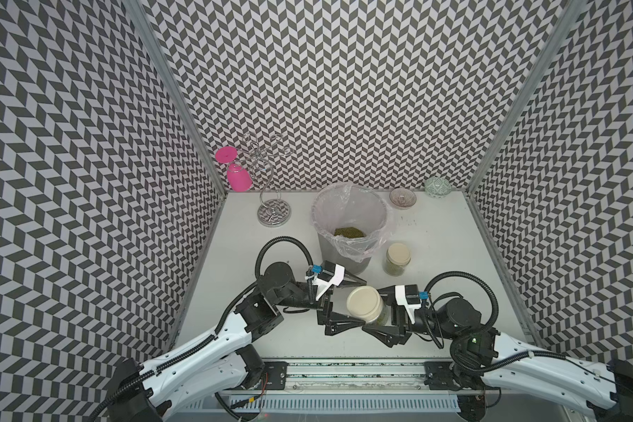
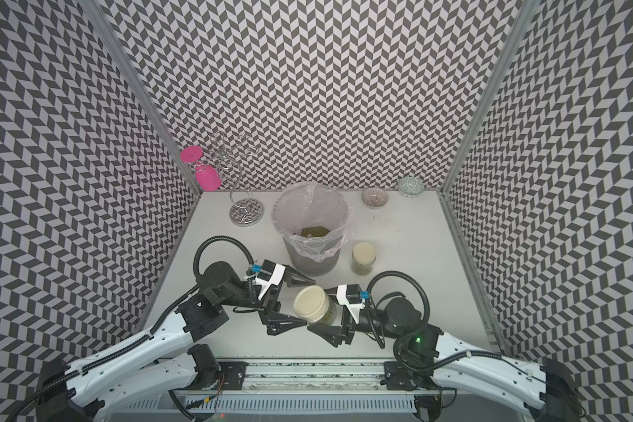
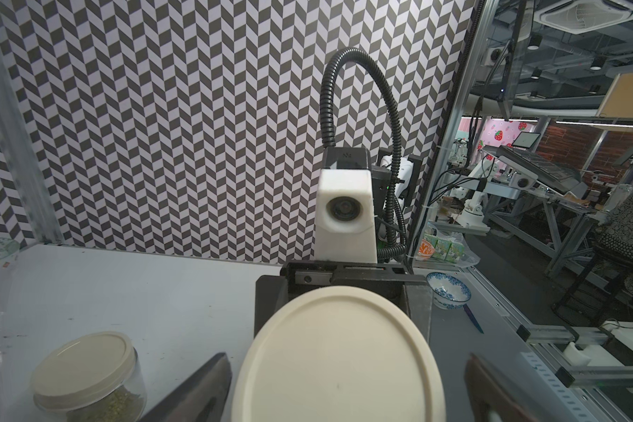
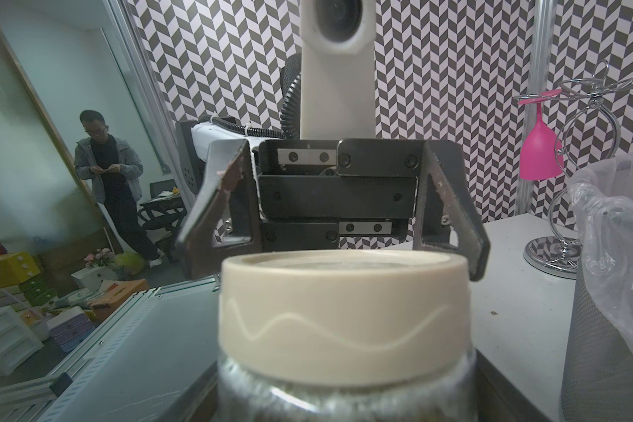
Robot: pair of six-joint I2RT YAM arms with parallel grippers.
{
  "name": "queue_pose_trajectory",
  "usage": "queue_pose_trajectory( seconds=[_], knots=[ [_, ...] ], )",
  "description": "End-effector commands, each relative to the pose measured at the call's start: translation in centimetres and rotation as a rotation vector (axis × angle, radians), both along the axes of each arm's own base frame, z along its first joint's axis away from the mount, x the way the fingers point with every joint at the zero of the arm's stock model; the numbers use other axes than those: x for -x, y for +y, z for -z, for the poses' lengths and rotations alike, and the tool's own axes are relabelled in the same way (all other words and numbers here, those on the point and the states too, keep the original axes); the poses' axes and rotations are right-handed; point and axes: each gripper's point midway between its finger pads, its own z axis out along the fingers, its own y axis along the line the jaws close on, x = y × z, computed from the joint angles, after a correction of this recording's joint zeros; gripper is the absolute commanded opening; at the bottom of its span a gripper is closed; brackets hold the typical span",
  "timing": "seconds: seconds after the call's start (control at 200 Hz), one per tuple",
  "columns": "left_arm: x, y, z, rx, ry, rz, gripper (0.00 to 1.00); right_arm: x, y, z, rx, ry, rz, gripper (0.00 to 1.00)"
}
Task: Empty moldy mung beans from jars
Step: Unscrew the lid from the jar.
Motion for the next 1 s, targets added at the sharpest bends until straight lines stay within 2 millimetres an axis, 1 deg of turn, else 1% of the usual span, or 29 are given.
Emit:
queue_pose_trajectory(
  seconds=[0.0,0.185,0.27,0.375,0.466,0.496,0.551,0.641,0.741,0.826,0.911,0.996],
  knots=[
    [0.6,-0.2,-1.3,0.031,-0.043,0.035,1.00,0.7,-0.9,-5.9,-0.172,-0.091,-0.014,0.40],
    [0.5,-0.6,-0.9,0.017,-0.028,0.051,1.00,0.7,-0.9,-5.9,-0.169,-0.094,-0.011,0.40],
    [0.5,-0.7,-0.8,0.012,-0.025,0.055,0.97,0.6,-0.8,-5.8,-0.164,-0.096,-0.009,0.40],
    [0.5,-0.8,-0.8,0.008,-0.020,0.056,0.88,0.5,-0.7,-5.6,-0.158,-0.099,-0.007,0.40],
    [0.3,-0.8,-0.8,0.007,-0.015,0.048,0.68,0.4,-0.6,-5.4,-0.149,-0.104,0.001,0.40],
    [0.3,-0.9,-0.9,0.007,-0.012,0.045,0.65,0.3,-0.6,-5.4,-0.147,-0.105,0.006,0.40],
    [0.1,-1.0,-0.9,0.002,-0.004,0.039,0.65,0.1,-0.7,-5.3,-0.145,-0.108,0.019,0.40],
    [-0.6,-1.4,-0.7,-0.019,0.026,0.004,0.64,-0.1,-0.6,-5.2,-0.142,-0.128,0.035,0.40],
    [-1.9,-1.8,-0.6,-0.048,0.081,-0.075,0.60,-0.6,-0.5,-5.0,-0.123,-0.138,0.062,0.40],
    [-2.5,-2.0,-0.5,-0.066,0.124,-0.123,0.56,-1.3,-0.6,-4.7,-0.117,-0.138,0.105,0.40],
    [-3.5,-2.0,0.0,-0.094,0.175,-0.192,0.52,-1.8,-0.8,-4.6,-0.114,-0.143,0.141,0.40],
    [-4.9,-1.7,1.0,-0.128,0.223,-0.282,0.49,-2.1,-0.8,-4.6,-0.108,-0.142,0.164,0.40]
  ],
)
